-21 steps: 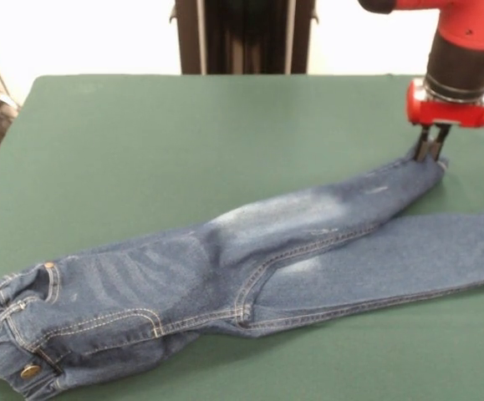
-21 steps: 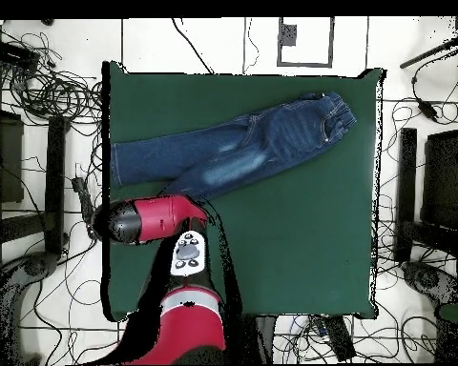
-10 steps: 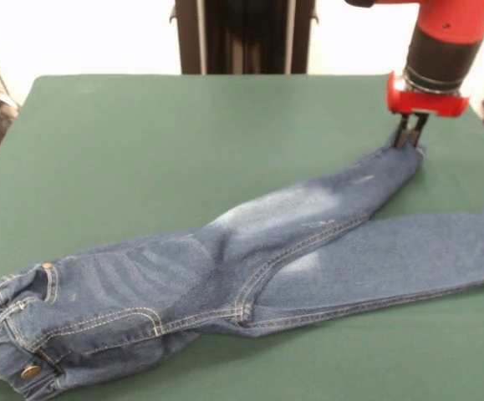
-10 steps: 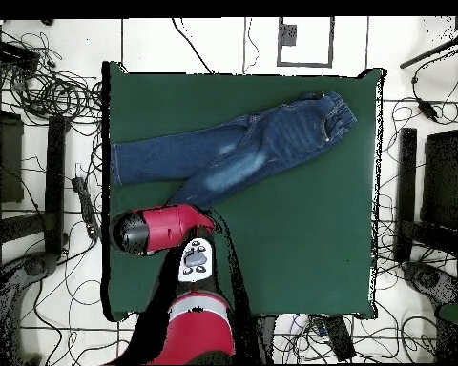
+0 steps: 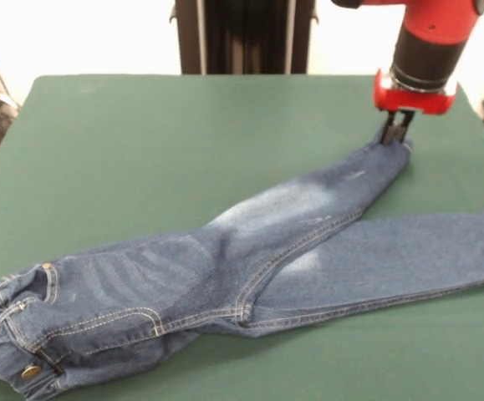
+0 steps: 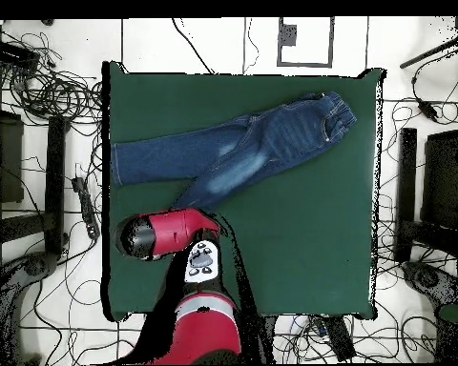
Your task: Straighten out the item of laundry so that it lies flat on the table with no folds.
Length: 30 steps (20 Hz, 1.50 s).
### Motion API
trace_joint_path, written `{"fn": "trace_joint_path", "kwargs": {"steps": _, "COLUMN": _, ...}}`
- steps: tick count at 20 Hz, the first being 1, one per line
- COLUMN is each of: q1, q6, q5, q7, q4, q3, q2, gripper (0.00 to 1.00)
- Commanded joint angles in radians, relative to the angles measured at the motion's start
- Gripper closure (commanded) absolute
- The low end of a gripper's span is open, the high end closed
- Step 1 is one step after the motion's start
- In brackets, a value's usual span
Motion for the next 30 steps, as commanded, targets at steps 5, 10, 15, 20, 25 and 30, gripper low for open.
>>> {"fn": "trace_joint_path", "kwargs": {"steps": 5, "q1": -0.05, "q6": -0.04, "q5": -0.029, "q7": 0.01, "q4": 0.098, "q3": 0.145, "q2": 0.01, "gripper": 1.0}}
{"fn": "trace_joint_path", "kwargs": {"steps": 10, "q1": -0.076, "q6": -0.041, "q5": -0.038, "q7": -0.003, "q4": 0.117, "q3": 0.172, "q2": -0.008, "gripper": 1.0}}
{"fn": "trace_joint_path", "kwargs": {"steps": 15, "q1": -0.116, "q6": -0.044, "q5": -0.069, "q7": -0.024, "q4": 0.177, "q3": 0.202, "q2": -0.049, "gripper": 1.0}}
{"fn": "trace_joint_path", "kwargs": {"steps": 20, "q1": -0.136, "q6": -0.044, "q5": -0.094, "q7": -0.018, "q4": 0.191, "q3": 0.216, "q2": -0.058, "gripper": 1.0}}
{"fn": "trace_joint_path", "kwargs": {"steps": 25, "q1": -0.151, "q6": -0.033, "q5": -0.107, "q7": -0.015, "q4": 0.195, "q3": 0.231, "q2": -0.064, "gripper": 1.0}}
{"fn": "trace_joint_path", "kwargs": {"steps": 30, "q1": -0.15, "q6": -0.036, "q5": -0.116, "q7": 0.001, "q4": 0.184, "q3": 0.234, "q2": -0.055, "gripper": 1.0}}
